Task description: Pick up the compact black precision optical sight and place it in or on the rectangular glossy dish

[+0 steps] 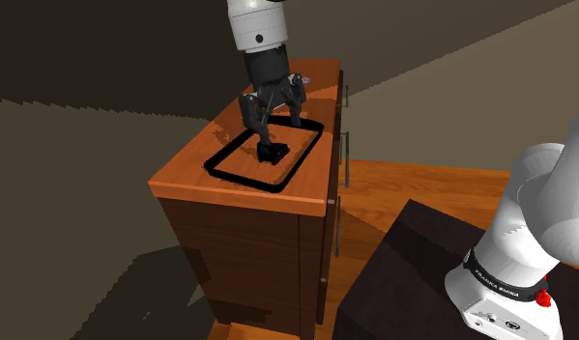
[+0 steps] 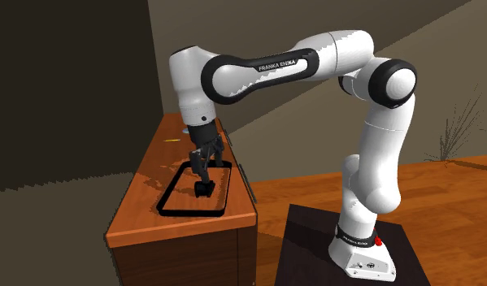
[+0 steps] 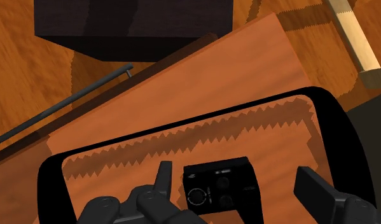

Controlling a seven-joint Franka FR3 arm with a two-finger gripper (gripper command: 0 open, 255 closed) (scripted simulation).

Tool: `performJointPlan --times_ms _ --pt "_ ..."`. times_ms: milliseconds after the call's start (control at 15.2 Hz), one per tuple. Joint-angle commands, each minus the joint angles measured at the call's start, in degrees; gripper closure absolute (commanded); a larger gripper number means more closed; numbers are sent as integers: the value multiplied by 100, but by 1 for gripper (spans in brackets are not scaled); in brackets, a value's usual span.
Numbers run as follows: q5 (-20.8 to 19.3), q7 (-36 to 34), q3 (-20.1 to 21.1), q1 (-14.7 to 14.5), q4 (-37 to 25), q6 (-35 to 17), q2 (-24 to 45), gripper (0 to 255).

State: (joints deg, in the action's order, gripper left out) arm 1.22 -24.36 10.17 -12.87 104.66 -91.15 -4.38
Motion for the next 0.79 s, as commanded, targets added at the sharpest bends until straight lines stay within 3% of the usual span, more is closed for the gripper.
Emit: performJointPlan --times_ms 0,66,330,726 --pt "0 0 0 0 0 0 0 0" --pt "0 0 0 0 0 0 0 0" --pt "-38 -33 9 -4 -997 762 238 0" --pt "-38 -33 9 -4 -997 762 238 0"
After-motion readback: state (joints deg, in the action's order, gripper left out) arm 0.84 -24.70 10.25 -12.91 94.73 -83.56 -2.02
